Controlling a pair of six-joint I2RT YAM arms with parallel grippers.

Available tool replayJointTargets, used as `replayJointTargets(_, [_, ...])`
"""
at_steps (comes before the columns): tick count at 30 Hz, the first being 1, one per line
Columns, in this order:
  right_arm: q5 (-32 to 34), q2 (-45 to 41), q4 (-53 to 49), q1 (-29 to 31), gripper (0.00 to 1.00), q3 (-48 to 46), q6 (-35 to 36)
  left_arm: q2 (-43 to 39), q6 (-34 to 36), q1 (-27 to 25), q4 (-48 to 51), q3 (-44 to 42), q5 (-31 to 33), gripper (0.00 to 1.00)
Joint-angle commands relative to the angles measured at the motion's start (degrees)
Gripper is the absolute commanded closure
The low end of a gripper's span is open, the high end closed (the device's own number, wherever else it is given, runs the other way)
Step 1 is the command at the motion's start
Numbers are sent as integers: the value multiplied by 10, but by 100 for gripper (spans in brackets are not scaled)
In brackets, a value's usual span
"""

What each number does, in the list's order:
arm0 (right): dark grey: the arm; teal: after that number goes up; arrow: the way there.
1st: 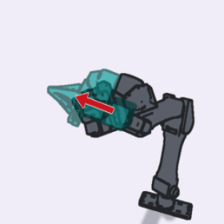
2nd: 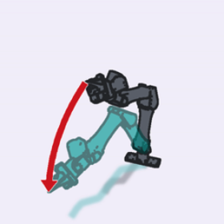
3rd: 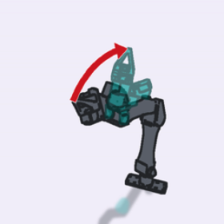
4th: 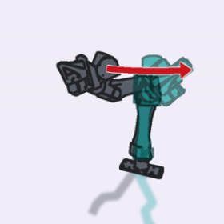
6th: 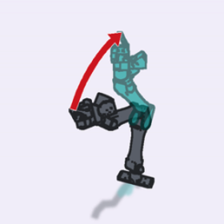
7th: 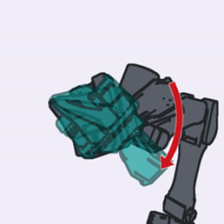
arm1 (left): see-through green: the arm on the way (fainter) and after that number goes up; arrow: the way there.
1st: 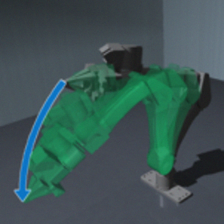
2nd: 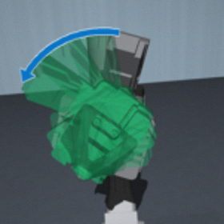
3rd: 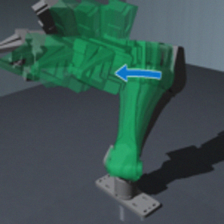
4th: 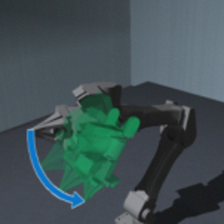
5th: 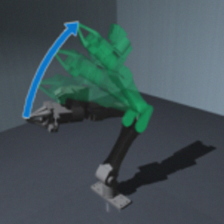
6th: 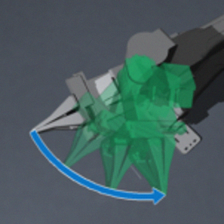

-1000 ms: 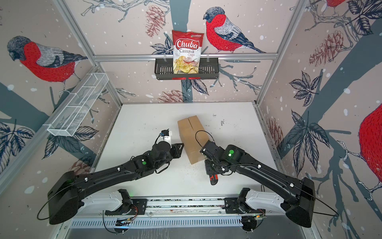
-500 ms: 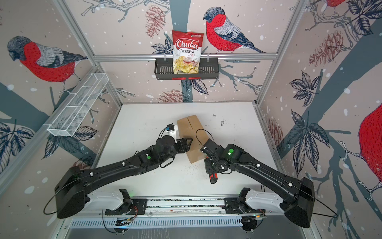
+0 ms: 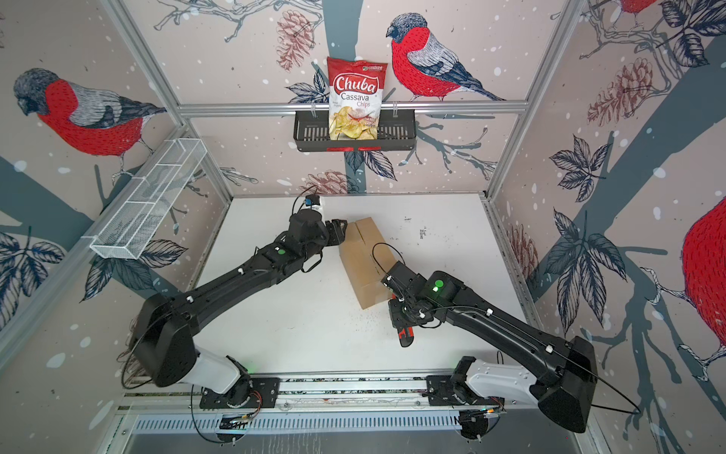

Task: Unpack the express box

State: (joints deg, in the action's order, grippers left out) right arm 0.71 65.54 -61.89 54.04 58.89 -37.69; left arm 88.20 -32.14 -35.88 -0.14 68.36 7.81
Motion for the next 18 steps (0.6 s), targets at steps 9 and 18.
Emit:
replayJointTargets(9, [-3, 7, 7, -7, 88, 7, 17, 230, 136, 65, 98, 255, -124, 62])
replayJointTargets(18, [-5, 11, 7, -10, 88, 12, 25, 312, 174, 65, 149, 358, -160, 63])
